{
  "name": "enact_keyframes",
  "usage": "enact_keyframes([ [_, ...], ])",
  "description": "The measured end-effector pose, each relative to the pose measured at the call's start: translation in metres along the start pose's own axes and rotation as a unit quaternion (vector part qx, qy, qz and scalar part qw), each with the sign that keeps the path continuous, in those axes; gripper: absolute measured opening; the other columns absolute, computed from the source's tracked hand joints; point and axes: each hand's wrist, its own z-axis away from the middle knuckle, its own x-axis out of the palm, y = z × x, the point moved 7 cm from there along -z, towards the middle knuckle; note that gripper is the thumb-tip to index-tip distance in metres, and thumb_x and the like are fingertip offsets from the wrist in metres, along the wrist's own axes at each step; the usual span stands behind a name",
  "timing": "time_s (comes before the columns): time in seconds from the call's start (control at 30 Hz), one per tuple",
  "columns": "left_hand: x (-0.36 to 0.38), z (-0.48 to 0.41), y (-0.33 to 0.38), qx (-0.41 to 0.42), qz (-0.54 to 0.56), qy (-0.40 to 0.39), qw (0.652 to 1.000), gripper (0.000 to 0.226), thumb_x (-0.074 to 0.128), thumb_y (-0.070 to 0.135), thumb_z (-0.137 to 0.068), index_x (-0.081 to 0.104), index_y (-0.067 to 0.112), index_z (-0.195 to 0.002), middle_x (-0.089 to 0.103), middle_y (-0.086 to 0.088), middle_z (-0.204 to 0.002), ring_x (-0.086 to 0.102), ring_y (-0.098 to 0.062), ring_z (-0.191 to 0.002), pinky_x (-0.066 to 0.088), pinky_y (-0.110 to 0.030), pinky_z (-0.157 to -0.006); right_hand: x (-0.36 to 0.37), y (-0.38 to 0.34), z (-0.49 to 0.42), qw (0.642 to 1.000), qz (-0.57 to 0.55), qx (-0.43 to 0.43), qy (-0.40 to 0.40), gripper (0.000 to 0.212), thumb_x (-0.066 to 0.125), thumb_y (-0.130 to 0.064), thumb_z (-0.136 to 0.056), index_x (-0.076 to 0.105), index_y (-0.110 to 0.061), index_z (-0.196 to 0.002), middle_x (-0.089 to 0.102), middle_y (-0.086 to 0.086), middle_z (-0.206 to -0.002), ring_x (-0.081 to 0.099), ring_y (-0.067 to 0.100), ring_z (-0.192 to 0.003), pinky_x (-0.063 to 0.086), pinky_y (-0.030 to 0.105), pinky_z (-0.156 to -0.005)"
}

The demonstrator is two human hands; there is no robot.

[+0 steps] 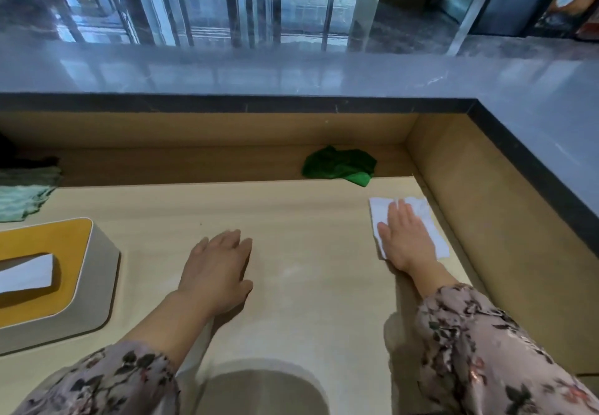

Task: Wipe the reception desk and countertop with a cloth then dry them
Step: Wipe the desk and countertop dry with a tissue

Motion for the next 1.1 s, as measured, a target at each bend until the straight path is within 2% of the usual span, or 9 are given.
enact_keyframes([
  [0.1, 0.000, -0.015, -0.004, 0.003, 0.023, -0.024, 0.999, 0.086, 0.057, 0.049, -0.084, 0.013, 0.023, -0.153, 0.010, -0.002, -0.162, 0.011, -0.017, -0.149, 0.008, -0.037, -0.119, -0.002, 0.032, -0.004, 0.998, 0.031, 0.061, 0.014, 0.062, 0.004, -0.035, -0.101, 0.027, 0.001, -0.146, 0.005, 0.026, -0.157, 0.001, 0.040, -0.146, 0.009, 0.049, -0.118],
  [0.23, 0.001, -0.035, -0.008, 0.022, 0.046, -0.036, 0.998, 0.091, 0.055, 0.052, -0.085, 0.006, 0.020, -0.154, 0.003, -0.001, -0.163, 0.003, -0.014, -0.149, 0.003, -0.034, -0.119, -0.002, 0.000, -0.013, 0.987, -0.026, 0.150, 0.048, 0.063, 0.018, -0.035, -0.102, 0.008, 0.004, -0.150, 0.006, 0.020, -0.159, 0.004, 0.032, -0.147, 0.009, 0.043, -0.119],
  [0.43, 0.003, -0.054, -0.021, 0.021, 0.056, -0.066, 0.996, 0.096, 0.057, 0.058, -0.080, 0.009, 0.020, -0.154, 0.012, 0.001, -0.162, 0.012, -0.014, -0.148, 0.008, -0.037, -0.120, 0.008, -0.149, -0.013, 0.996, -0.073, -0.004, 0.049, 0.067, 0.001, -0.041, -0.097, -0.001, -0.003, -0.152, -0.005, 0.013, -0.161, -0.007, 0.025, -0.148, -0.003, 0.038, -0.119],
  [0.53, -0.010, -0.060, -0.026, 0.017, 0.074, -0.036, 0.996, 0.063, 0.061, 0.055, -0.073, 0.040, 0.026, -0.125, 0.057, 0.007, -0.115, 0.051, -0.016, -0.115, 0.027, -0.041, -0.113, 0.014, -0.223, 0.007, 0.986, -0.099, -0.131, -0.003, 0.063, 0.011, -0.040, -0.101, -0.002, -0.006, -0.152, -0.009, 0.010, -0.161, -0.013, 0.021, -0.148, -0.008, 0.036, -0.119],
  [0.63, -0.026, -0.068, -0.029, 0.016, 0.047, -0.038, 0.998, 0.032, 0.056, 0.041, -0.077, 0.041, 0.031, -0.104, 0.052, 0.012, -0.081, 0.060, -0.017, -0.103, 0.034, -0.036, -0.102, 0.013, -0.249, 0.016, 0.972, -0.098, -0.211, -0.022, 0.060, 0.016, -0.040, -0.103, 0.000, -0.012, -0.154, -0.008, 0.004, -0.161, -0.013, 0.016, -0.147, -0.006, 0.035, -0.120],
  [0.73, -0.039, -0.077, -0.030, 0.001, 0.039, -0.031, 0.999, 0.022, 0.054, 0.027, -0.077, 0.044, 0.030, -0.097, 0.058, 0.010, -0.085, 0.060, -0.022, -0.105, 0.037, -0.034, -0.094, 0.011, -0.234, 0.012, 0.968, -0.081, -0.237, -0.023, 0.062, 0.004, -0.045, -0.099, 0.000, -0.017, -0.154, -0.009, -0.003, -0.161, -0.012, 0.011, -0.147, -0.008, 0.031, -0.120],
  [0.83, -0.045, -0.082, -0.023, -0.019, 0.010, -0.033, 0.999, 0.042, 0.053, 0.027, -0.080, 0.048, 0.026, -0.122, 0.065, 0.002, -0.110, 0.057, -0.024, -0.112, 0.036, -0.036, -0.099, 0.010, -0.193, 0.001, 0.978, -0.057, -0.200, -0.003, 0.068, -0.007, -0.052, -0.095, -0.003, -0.017, -0.154, -0.010, -0.002, -0.161, -0.013, 0.011, -0.147, -0.010, 0.028, -0.117],
  [0.93, -0.048, -0.093, -0.009, -0.015, -0.010, -0.012, 1.000, 0.052, 0.049, 0.024, -0.083, 0.043, 0.024, -0.135, 0.063, 0.000, -0.120, 0.056, -0.026, -0.115, 0.034, -0.037, -0.104, 0.011, -0.133, -0.010, 0.988, -0.056, -0.140, 0.019, 0.101, -0.038, -0.062, -0.070, -0.005, -0.015, -0.152, -0.010, 0.001, -0.161, -0.010, 0.013, -0.148, -0.009, 0.028, -0.118],
  [1.1, -0.057, -0.117, 0.029, 0.041, -0.009, 0.027, 0.999, 0.047, 0.047, 0.024, -0.088, 0.046, 0.025, -0.136, 0.061, 0.002, -0.124, 0.055, -0.023, -0.117, 0.032, -0.038, -0.107, 0.000, -0.026, -0.019, 0.998, -0.031, 0.023, 0.045, 0.092, -0.022, -0.051, -0.074, -0.001, -0.009, -0.153, -0.007, 0.006, -0.161, -0.007, 0.019, -0.148, 0.002, 0.034, -0.120],
])
